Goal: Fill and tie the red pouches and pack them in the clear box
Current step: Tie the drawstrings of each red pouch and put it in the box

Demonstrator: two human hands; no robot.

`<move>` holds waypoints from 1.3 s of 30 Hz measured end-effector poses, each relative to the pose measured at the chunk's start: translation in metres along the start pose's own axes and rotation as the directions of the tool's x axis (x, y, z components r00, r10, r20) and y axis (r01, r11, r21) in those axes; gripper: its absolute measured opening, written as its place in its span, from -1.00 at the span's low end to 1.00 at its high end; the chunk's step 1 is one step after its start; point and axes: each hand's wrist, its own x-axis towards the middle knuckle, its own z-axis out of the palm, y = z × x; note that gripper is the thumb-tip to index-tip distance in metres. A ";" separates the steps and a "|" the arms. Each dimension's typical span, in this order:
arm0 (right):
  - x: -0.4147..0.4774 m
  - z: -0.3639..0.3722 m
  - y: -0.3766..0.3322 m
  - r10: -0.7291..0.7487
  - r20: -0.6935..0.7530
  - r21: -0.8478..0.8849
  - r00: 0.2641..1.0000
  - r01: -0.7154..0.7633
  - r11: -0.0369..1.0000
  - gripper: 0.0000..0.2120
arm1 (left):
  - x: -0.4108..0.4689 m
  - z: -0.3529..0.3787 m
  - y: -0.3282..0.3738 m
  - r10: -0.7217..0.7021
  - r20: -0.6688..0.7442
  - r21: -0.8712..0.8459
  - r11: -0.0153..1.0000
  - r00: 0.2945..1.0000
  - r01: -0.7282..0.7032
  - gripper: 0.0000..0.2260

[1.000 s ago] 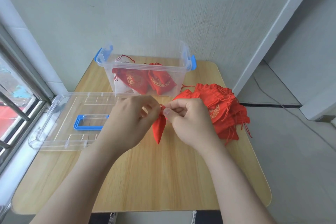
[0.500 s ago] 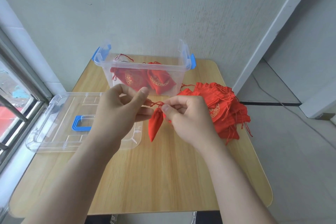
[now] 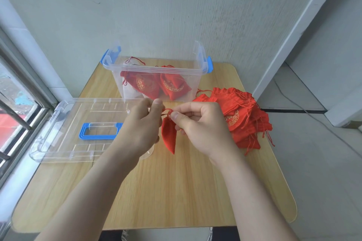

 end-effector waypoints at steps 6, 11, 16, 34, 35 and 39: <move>0.000 -0.006 0.001 -0.041 0.047 -0.029 0.998 0.042 0.999 -0.86 | 0.007 -0.012 -0.005 0.021 -0.216 0.072 0.997 0.976 -0.005 -0.77; 0.000 -0.009 0.007 -0.056 0.013 -0.163 0.998 0.057 0.985 -0.83 | 0.008 -0.022 -0.005 0.033 -0.281 0.099 0.995 0.959 -0.005 -0.82; 0.000 -0.002 0.012 -0.104 -0.028 -0.361 0.994 0.087 0.928 -0.82 | 0.008 -0.021 -0.005 0.004 -0.266 0.083 0.996 0.964 0.018 -0.80; -0.005 0.006 0.001 -0.099 -0.093 -0.260 0.991 0.072 0.963 -0.85 | 0.005 -0.009 -0.014 0.283 0.000 0.388 0.884 0.959 -0.261 -0.49; -0.005 0.007 0.002 -0.098 -0.096 -0.251 0.991 0.071 0.965 -0.84 | 0.006 -0.009 -0.016 0.300 0.005 0.402 0.873 0.954 -0.277 -0.52; -0.004 0.005 0.006 -0.110 -0.086 -0.289 0.990 0.081 0.954 -0.86 | 0.006 -0.012 -0.015 0.342 -0.003 0.404 0.860 0.940 -0.311 -0.60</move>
